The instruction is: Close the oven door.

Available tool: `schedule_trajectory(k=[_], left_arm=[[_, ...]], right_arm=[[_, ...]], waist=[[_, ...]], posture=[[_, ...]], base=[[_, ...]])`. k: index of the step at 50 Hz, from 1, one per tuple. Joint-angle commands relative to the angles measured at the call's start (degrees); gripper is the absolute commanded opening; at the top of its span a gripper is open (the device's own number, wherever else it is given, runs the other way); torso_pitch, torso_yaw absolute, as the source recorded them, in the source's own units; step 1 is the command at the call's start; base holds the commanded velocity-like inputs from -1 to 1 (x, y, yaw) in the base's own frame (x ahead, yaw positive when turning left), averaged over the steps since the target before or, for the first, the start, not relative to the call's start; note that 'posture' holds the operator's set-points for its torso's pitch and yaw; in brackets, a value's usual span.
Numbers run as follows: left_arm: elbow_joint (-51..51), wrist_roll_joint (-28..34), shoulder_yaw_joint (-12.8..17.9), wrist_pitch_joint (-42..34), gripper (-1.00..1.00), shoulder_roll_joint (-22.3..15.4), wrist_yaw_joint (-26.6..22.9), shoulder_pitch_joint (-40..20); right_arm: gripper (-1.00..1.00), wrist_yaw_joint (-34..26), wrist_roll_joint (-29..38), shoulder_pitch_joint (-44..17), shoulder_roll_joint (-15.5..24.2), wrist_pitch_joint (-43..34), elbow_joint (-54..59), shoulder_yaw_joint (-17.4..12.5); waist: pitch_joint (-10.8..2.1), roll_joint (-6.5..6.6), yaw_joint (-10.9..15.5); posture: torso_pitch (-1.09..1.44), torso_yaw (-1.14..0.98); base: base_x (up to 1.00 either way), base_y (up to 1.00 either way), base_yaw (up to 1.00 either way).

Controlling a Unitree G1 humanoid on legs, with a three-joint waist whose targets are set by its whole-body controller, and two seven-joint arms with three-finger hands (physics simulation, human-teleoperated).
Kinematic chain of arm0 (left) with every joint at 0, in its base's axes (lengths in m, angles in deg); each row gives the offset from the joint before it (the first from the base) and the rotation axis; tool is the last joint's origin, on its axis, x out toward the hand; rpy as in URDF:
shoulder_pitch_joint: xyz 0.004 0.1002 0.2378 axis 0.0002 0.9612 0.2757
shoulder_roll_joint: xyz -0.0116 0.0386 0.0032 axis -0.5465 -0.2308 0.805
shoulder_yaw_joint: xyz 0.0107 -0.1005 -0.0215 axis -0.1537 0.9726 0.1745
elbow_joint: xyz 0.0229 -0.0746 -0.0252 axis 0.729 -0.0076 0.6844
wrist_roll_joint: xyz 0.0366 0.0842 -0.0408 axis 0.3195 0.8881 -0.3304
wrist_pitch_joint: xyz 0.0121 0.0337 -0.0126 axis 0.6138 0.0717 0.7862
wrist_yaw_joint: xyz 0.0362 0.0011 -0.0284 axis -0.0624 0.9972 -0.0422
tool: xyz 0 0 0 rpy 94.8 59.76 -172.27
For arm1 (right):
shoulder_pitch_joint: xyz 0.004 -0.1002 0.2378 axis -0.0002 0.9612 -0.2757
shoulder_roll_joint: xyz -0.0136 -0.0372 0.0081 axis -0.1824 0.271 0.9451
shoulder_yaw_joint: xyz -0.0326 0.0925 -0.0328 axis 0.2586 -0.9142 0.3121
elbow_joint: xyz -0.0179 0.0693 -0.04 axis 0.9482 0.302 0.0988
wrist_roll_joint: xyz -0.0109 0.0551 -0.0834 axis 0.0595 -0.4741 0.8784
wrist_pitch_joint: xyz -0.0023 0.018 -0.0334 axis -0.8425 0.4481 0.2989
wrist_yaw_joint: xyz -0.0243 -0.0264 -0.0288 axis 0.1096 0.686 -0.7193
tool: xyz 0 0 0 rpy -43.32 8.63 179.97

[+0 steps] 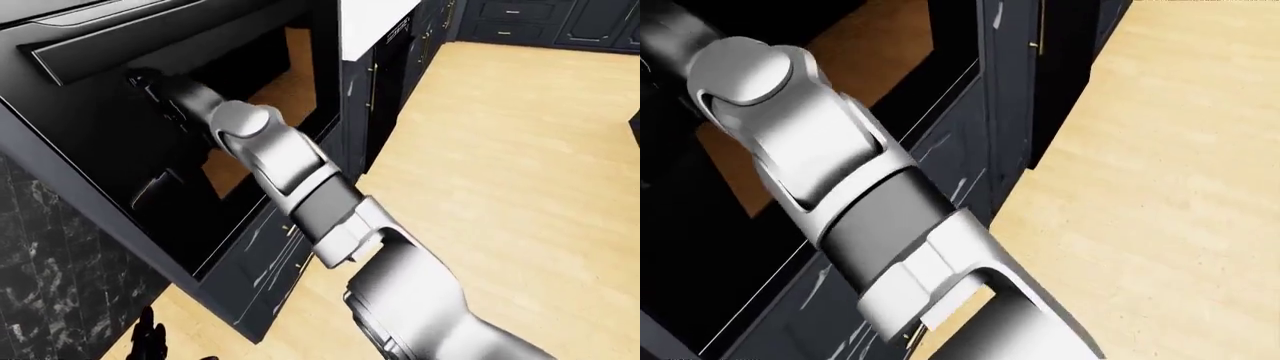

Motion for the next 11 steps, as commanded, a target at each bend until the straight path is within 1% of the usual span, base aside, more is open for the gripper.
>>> schedule_trajectory(k=[1, 3, 7, 11], left_arm=[[1.08, -0.56, 0.4, 1.48, 1.0, -1.08, 0.05, -0.44], [1.08, -0.63, 0.41, 1.51, 1.0, -1.07, 0.03, -0.45], [1.07, -0.64, 0.35, 1.49, 1.0, -1.08, 0.03, -0.45], [1.07, -0.76, 0.4, 1.53, 1.0, -1.06, 0.02, -0.46]], right_arm=[[1.0, -0.68, 2.03, -0.4, -0.4, 0.27, -3.46, 0.2], [1.0, -0.92, 2.56, 0.05, -0.84, -0.4, -4.43, -0.18], [1.0, -1.18, 2.76, -0.92, -0.73, -0.5, -4.08, -0.94], [1.0, -1.14, 3.44, 0.24, -2.15, -1.58, -6.0, -0.14]], waist=[[-1.0, 0.73, -0.03], [-1.06, 0.78, 0.02], [-1.07, 0.78, 0.1], [-1.05, 0.76, 0.14]], posture=[[0.0, 0.0], [0.0, 0.0], [0.0, 0.0], [0.0, 0.0]], base=[[0.0, 0.0, 0.0], [0.0, 0.0, 0.0], [0.0, 0.0, 0.0], [0.0, 0.0, 0.0]])
